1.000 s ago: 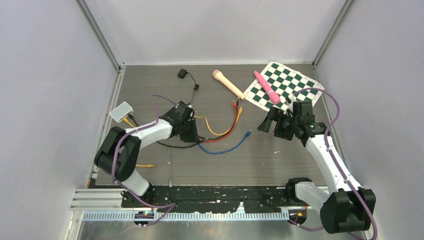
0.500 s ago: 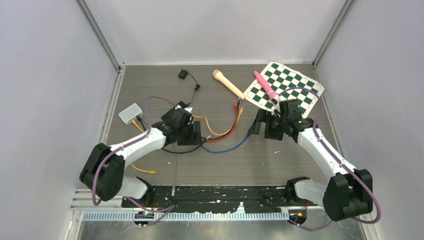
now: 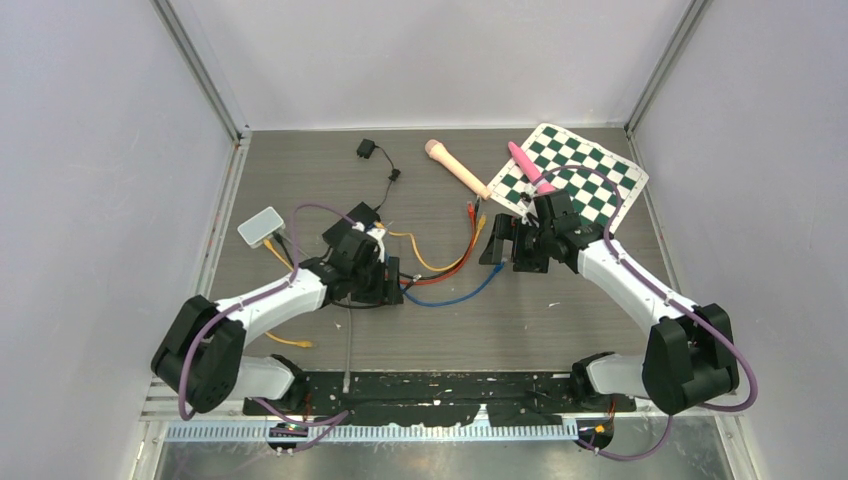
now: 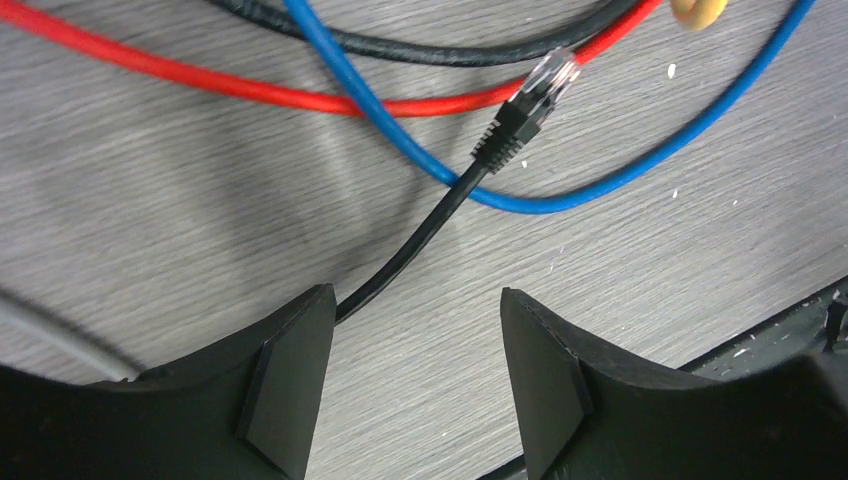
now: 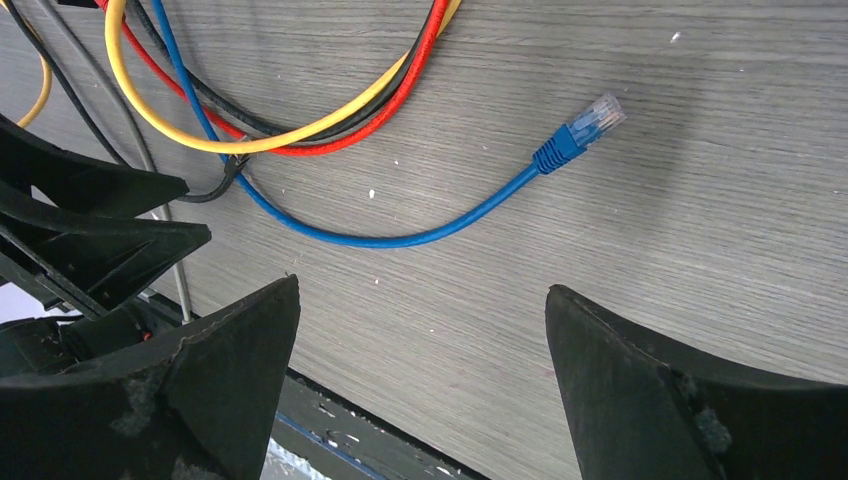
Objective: Pull the plug from the switch port
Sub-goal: Move the switch port to the center of the board.
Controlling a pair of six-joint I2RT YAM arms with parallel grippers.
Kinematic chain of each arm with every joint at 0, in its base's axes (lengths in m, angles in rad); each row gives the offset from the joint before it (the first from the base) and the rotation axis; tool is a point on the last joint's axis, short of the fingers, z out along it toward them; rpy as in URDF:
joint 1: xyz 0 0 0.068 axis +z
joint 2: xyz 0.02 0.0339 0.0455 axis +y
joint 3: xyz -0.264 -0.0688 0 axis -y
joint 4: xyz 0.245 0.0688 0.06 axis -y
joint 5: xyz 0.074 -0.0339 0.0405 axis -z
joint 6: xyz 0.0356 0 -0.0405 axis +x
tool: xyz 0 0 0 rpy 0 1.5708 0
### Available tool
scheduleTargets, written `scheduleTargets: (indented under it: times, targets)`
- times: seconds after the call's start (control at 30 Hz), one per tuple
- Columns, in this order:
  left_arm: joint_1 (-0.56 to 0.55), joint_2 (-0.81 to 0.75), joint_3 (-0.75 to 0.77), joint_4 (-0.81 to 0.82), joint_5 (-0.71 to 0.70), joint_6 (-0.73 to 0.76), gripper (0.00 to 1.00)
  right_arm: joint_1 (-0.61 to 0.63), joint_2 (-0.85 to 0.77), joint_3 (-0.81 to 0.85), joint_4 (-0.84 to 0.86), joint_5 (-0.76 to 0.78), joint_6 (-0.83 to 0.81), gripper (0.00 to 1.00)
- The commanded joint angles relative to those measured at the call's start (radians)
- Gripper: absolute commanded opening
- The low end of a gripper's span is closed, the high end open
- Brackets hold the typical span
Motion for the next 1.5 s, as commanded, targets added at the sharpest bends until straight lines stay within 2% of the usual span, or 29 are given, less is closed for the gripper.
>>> scheduleTargets:
  times: [0.0, 0.07, 0.2, 0.43, 0.53, 0.77, 0.97, 1.07, 1.13, 1.17, 1.3, 1.47]
  targets:
    - [0.003, 0.056, 0.063, 0.09, 0.074, 0.07, 0.64, 0.008, 0.008, 0.043, 0.03, 0.003, 0.008, 1.0]
    - [0.002, 0.084, 0.083, 0.089, 0.105, 0.092, 0.62, 0.008, 0.011, 0.045, 0.031, 0.003, 0.008, 1.0]
    - [-0.004, 0.11, 0.071, 0.085, 0.168, 0.09, 0.5, 0.009, 0.021, 0.055, 0.03, 0.001, 0.007, 1.0]
    - [-0.038, 0.039, -0.099, 0.127, 0.205, -0.005, 0.31, 0.024, 0.078, 0.113, 0.026, 0.011, -0.012, 1.0]
    - [-0.038, -0.013, -0.181, 0.125, 0.202, -0.062, 0.28, 0.037, 0.132, 0.145, 0.022, 0.015, -0.017, 1.0]
    - [-0.037, -0.161, -0.291, 0.055, 0.13, -0.14, 0.27, 0.104, 0.257, 0.255, 0.013, 0.024, -0.04, 0.99]
    - [-0.038, -0.314, -0.211, 0.094, 0.149, -0.079, 0.5, 0.122, 0.343, 0.345, -0.029, 0.051, -0.058, 0.97]
    - [-0.037, -0.381, -0.132, 0.065, 0.018, -0.012, 0.66, 0.131, 0.348, 0.346, -0.02, 0.052, -0.04, 0.96]
    - [-0.035, -0.376, -0.086, 0.062, -0.073, 0.031, 0.79, 0.14, 0.348, 0.34, -0.016, 0.048, -0.031, 0.97]
    - [-0.034, -0.355, -0.062, 0.052, -0.105, 0.051, 0.83, 0.143, 0.345, 0.337, -0.016, 0.049, -0.027, 0.97]
    - [-0.02, -0.191, 0.008, 0.046, -0.099, 0.116, 0.83, 0.153, 0.326, 0.305, -0.001, 0.055, -0.015, 0.96]
    - [-0.014, -0.026, 0.062, 0.083, -0.006, 0.169, 0.78, 0.154, 0.29, 0.262, 0.002, 0.069, -0.026, 0.96]
